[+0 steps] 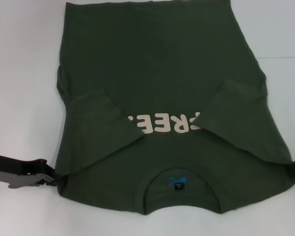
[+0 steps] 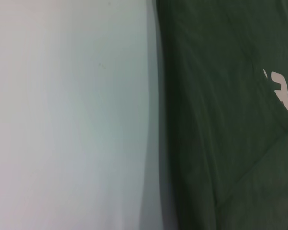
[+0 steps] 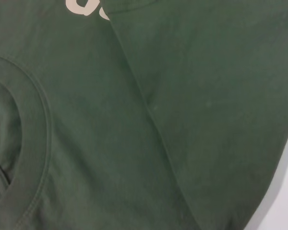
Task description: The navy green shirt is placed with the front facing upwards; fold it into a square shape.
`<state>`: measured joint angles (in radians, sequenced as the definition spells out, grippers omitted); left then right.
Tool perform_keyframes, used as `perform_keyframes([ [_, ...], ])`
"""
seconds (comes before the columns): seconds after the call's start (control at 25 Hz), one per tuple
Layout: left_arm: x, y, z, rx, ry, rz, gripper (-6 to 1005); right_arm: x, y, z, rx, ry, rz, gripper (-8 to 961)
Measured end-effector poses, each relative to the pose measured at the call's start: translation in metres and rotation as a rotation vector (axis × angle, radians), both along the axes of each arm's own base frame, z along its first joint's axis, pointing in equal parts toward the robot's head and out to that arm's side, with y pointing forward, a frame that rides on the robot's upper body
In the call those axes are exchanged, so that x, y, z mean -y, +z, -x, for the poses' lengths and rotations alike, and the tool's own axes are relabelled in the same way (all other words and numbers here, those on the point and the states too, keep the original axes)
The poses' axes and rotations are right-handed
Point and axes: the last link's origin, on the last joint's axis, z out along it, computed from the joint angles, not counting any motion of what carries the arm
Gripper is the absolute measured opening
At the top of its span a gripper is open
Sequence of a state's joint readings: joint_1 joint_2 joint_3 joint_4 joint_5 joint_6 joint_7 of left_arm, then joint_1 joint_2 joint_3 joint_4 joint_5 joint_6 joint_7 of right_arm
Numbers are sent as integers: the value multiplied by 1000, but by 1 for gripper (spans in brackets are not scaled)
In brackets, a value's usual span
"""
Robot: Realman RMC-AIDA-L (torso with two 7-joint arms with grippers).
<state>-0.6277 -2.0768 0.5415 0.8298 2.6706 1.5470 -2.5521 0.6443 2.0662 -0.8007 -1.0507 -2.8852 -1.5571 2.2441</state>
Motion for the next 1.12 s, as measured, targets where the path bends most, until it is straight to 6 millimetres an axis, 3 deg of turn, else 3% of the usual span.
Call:
perform_keyframes([
  [0.4, -1, 8, -3, 13, -12, 0, 102, -1, 1, 1, 0, 5, 0, 40],
  [0.6, -1, 10, -4, 11, -11, 7, 168, -3, 1, 3, 2, 15, 3, 40],
  [0.92, -3, 13, -3, -5, -26, -5, 384, -4, 1, 5, 4, 24, 7, 40],
  [1.12, -2, 12, -3, -11, -17, 4, 576, -5, 0, 6, 5, 26, 9, 40],
])
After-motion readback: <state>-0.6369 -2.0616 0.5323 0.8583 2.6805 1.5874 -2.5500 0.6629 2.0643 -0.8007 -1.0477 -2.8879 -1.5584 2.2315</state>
